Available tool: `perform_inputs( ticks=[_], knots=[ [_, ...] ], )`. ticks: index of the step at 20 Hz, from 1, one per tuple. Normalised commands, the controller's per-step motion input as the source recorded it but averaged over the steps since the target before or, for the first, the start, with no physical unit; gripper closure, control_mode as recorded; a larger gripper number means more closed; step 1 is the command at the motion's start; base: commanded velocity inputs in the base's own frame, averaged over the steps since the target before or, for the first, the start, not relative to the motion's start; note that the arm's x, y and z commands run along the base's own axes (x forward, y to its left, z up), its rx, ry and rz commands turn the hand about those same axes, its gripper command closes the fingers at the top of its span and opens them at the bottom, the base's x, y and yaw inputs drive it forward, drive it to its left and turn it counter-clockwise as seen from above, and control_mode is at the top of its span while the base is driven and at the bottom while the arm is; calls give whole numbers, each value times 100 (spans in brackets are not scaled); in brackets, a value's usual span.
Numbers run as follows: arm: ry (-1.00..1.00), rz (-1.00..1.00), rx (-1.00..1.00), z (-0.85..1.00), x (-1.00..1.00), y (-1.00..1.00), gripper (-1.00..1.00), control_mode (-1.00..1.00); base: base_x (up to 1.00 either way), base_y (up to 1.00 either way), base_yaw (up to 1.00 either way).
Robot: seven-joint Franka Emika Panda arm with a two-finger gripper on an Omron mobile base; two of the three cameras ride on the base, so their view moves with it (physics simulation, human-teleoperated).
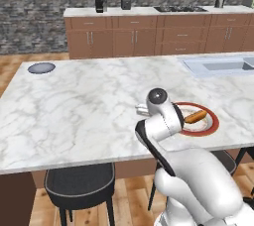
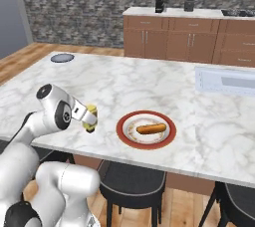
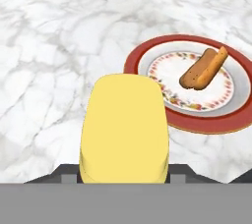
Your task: Move the hot dog bun to the plate on the dining table and place the condiment next to that plate. Then navigate to the fridge and take the sausage and place it on the plate as well.
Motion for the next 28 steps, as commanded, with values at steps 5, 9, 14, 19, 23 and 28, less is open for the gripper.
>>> perform_inputs(
  ticks=[5, 9, 14, 19, 23, 28],
  knots=[
    [3, 0, -4, -26, 17, 0, 100, -100, 0, 0, 0],
    [-6, 0, -2, -33, 28, 0, 100, -100, 0, 0, 0],
    [-11, 0, 0, -35, 29, -1, 100, -100, 0, 0, 0],
    [0, 0, 0, -12, 41, -4, 100, -100, 0, 0, 0],
    [0, 0, 0, -7, 44, -4, 100, -100, 0, 0, 0],
    [0, 0, 0, -16, 39, 0, 100, -100, 0, 0, 0]
  ],
)
